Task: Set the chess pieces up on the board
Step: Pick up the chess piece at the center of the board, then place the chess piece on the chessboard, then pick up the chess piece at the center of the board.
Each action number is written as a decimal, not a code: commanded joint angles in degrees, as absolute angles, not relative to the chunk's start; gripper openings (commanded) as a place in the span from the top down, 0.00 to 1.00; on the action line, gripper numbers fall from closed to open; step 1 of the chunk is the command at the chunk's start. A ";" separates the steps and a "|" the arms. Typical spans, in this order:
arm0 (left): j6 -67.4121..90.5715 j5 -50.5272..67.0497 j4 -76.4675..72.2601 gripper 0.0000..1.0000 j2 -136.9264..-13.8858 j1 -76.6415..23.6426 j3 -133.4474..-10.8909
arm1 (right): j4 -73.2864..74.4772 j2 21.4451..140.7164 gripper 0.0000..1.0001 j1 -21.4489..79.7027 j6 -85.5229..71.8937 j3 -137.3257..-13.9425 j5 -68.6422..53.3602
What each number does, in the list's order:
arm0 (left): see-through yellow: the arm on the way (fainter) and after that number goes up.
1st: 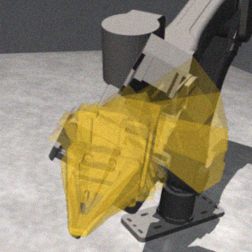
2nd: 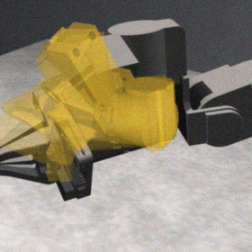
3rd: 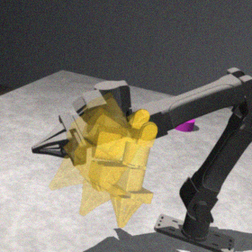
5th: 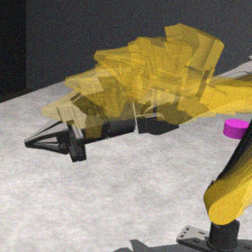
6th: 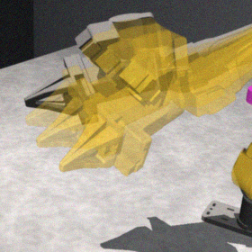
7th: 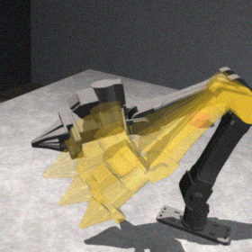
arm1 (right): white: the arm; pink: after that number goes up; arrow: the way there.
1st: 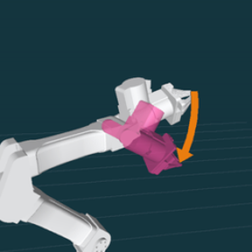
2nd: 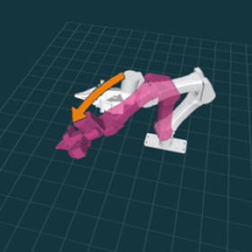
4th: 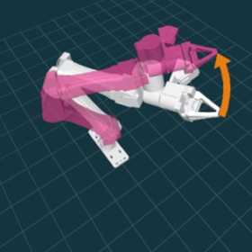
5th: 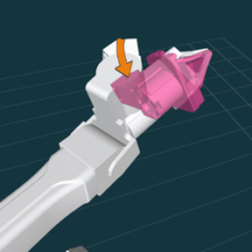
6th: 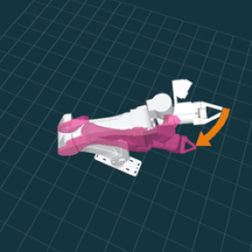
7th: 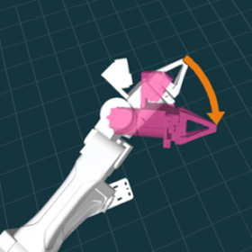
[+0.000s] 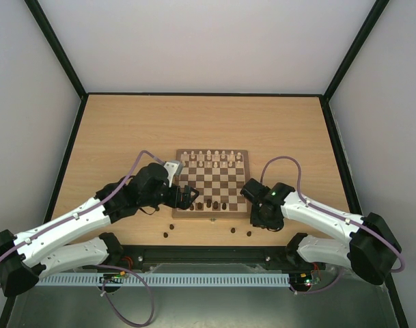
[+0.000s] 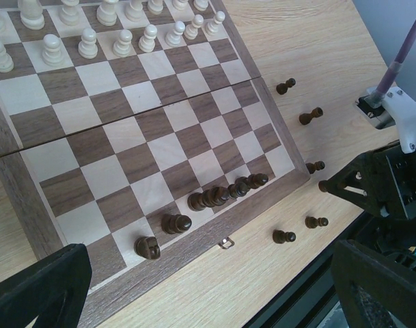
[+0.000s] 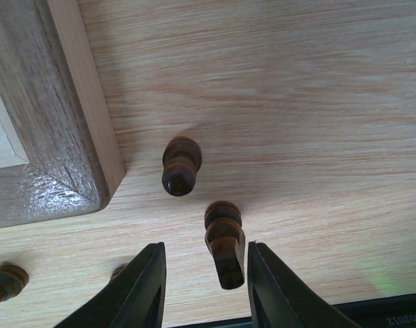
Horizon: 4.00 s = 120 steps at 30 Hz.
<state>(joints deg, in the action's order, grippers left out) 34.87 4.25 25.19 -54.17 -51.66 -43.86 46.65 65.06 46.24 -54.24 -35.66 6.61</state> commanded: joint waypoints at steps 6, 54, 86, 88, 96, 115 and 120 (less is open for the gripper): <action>34.46 4.06 24.70 0.01 -54.69 -50.91 -43.30 | 47.71 65.79 0.75 45.64 -53.79 -34.24 6.69; 33.91 3.17 28.90 0.01 -50.54 -45.97 -43.51 | 48.13 87.07 0.98 51.06 -45.82 -63.06 7.66; 33.72 3.34 28.13 0.01 -50.98 -45.88 -42.99 | 43.54 87.80 0.99 49.99 -45.19 -56.52 4.05; 33.74 3.30 28.15 0.01 -50.95 -45.79 -43.01 | 43.53 88.08 0.99 49.99 -44.99 -56.62 3.99; 33.77 3.16 28.21 0.01 -50.96 -45.79 -43.02 | 43.49 88.09 0.95 50.06 -44.87 -56.67 3.78; 33.97 2.98 27.29 0.01 -51.38 -44.83 -43.29 | 49.39 79.72 0.49 48.39 -45.06 -61.28 10.02; 33.96 3.28 25.67 0.01 -52.23 -44.65 -42.84 | 46.97 74.24 0.33 38.69 -40.82 -58.22 9.51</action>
<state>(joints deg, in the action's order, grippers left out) 33.85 3.18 27.46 -51.62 -45.28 -43.64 44.66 78.13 45.06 -44.07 -59.55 7.79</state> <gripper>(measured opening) 0.990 0.635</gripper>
